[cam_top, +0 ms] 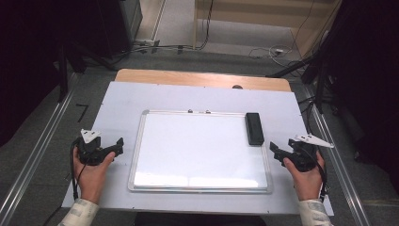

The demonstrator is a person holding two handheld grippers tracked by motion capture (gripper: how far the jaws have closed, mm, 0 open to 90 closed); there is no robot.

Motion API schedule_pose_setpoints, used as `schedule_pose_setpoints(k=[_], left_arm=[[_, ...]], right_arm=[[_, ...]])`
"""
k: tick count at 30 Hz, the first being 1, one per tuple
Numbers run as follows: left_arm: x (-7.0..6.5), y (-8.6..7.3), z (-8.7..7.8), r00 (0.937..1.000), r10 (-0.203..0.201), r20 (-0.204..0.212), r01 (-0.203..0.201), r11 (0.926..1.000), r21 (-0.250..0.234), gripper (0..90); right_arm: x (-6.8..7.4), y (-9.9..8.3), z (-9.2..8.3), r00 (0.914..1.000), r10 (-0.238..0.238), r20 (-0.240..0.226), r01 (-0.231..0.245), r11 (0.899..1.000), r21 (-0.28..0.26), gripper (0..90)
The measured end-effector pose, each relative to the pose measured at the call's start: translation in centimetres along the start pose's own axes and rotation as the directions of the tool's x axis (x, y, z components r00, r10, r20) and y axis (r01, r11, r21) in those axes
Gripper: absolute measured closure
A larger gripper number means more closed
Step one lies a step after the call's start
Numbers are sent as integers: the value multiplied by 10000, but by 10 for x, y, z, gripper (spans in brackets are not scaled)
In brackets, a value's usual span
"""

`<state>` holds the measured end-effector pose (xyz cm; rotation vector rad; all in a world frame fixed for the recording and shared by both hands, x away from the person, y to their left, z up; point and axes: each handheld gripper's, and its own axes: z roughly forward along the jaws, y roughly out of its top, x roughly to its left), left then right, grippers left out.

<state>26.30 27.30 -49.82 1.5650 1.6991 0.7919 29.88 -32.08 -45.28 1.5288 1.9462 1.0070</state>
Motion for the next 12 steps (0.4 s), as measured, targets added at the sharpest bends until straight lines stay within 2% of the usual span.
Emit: schedule_pose_setpoints(k=[8, 12], left_arm=[[0, 0, 0, 10000, 13, 16, -13, 10000, 15, 79], [0, 0, 0, 10000, 13, -3, -13, 10000, 17, 79]], right_arm=[[-12, -11, -8, 9997, 98, 236, -101, 9999, 117, 211], [-22, -17, -11, 9987, 286, 432, -296, 9993, 215, 206]])
